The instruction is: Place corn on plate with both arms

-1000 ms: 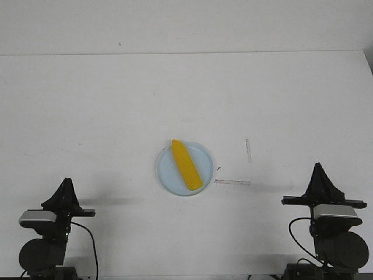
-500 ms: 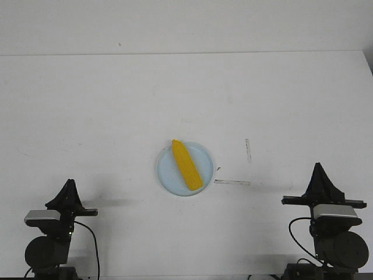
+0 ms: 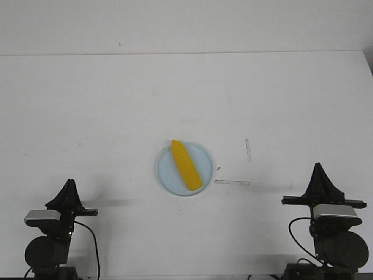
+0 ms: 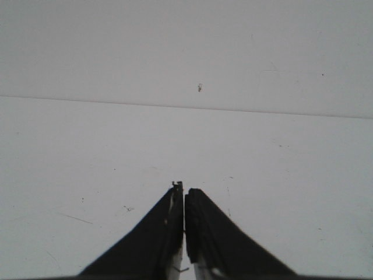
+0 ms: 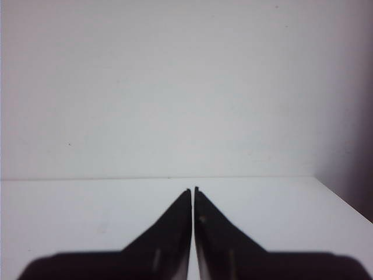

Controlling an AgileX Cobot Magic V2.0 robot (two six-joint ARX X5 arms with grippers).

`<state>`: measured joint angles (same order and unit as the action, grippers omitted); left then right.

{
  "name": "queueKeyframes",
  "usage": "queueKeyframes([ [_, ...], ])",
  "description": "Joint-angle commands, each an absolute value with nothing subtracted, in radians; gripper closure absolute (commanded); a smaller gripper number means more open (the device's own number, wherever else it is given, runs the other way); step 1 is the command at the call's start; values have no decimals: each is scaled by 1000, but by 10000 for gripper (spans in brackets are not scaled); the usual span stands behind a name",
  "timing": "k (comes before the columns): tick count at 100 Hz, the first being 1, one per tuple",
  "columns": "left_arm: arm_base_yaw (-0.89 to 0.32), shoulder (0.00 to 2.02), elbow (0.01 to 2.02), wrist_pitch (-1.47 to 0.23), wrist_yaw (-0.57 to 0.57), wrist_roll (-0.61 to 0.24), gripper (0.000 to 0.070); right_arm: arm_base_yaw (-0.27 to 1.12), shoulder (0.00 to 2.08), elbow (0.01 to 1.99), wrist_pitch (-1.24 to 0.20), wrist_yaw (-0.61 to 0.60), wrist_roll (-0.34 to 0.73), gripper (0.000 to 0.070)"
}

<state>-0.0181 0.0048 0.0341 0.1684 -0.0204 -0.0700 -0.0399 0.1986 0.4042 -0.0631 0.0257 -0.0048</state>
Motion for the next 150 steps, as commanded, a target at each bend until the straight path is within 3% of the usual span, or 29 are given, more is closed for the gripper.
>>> queueKeyframes([
  [1,-19,3,13,181,-21,-72,698,-40,197,409,-52,26,-16,690],
  [69,-19,3,13,181,-21,-72,698,-40,196,408,-60,25,-17,690],
  [103,-19,3,13,181,-21,-72,698,-37,182,335,-102,-56,4,691],
  [130,-19,3,13,181,-21,-72,698,-37,176,163,78,-52,4,690],
  [150,-19,3,13,181,-21,-72,698,-31,119,54,133,-53,3,690],
])
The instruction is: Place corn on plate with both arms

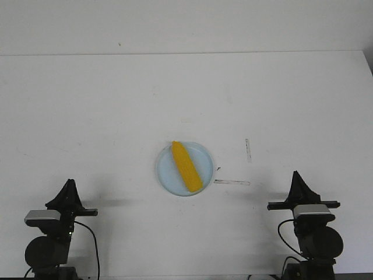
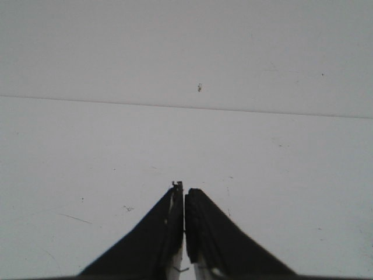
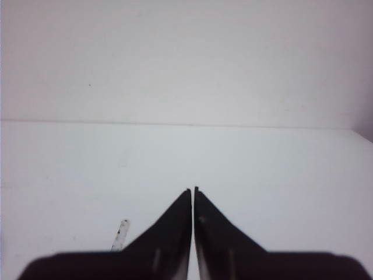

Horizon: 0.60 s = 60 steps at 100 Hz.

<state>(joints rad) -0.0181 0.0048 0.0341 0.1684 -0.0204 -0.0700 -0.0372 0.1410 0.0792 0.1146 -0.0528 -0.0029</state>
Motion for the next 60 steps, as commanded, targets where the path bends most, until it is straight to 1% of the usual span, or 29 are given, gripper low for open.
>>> queueKeyframes([
  [1,-19,3,13,181,-21,-72,698,-30,113,49,133,-52,3,690],
  [7,-19,3,13,181,-21,-72,698,-26,73,15,134,-51,3,690],
  [11,-19,3,13,181,-21,-72,698,-24,37,13,76,-52,2,691],
  [17,-19,3,14,180,-21,-72,698,-23,-6,13,28,-52,2,691],
  [60,-19,3,14,181,-21,-72,698,-12,1,13,30,-52,2,690],
])
